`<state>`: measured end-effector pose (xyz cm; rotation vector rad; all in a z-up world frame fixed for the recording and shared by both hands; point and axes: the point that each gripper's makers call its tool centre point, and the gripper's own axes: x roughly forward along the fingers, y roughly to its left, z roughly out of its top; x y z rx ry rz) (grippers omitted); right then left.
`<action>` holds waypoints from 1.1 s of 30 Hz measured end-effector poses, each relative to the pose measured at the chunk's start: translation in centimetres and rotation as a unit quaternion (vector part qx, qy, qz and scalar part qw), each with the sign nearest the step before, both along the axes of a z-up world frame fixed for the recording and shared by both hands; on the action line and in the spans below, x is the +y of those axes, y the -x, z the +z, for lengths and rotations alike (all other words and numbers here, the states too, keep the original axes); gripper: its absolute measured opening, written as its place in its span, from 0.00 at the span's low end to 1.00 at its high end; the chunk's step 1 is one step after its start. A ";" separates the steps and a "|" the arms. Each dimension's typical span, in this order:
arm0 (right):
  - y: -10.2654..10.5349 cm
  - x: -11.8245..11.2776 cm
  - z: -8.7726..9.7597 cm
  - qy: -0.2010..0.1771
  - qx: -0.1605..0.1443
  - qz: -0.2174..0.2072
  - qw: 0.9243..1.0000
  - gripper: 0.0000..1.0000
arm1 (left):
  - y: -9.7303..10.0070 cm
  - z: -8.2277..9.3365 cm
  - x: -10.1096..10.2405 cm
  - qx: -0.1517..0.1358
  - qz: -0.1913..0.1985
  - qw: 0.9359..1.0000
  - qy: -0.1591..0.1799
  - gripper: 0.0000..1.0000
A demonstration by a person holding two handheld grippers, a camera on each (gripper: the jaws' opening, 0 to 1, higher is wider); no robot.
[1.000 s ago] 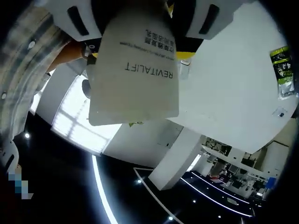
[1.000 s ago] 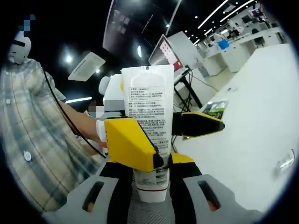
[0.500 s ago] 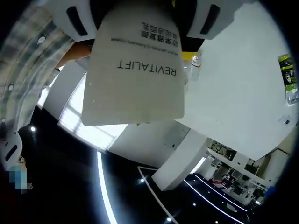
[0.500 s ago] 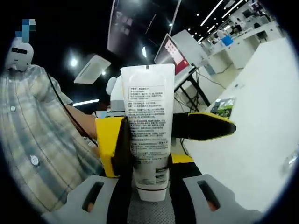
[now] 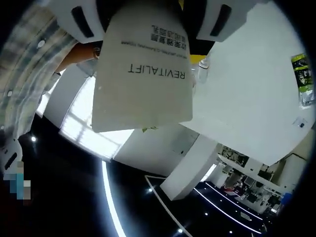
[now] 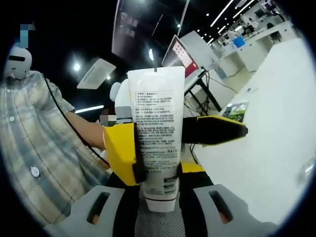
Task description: Arrange the skincare products in the storage area until every visible bottle or jar stands upright without overlapping.
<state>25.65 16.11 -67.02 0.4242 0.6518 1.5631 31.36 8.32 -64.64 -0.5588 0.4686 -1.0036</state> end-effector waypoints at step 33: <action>-0.3 -0.4 -0.9 0.023 0.005 0.013 1.000 0.28 | -0.7 0.3 0.7 -0.010 0.004 1.000 0.015 0.48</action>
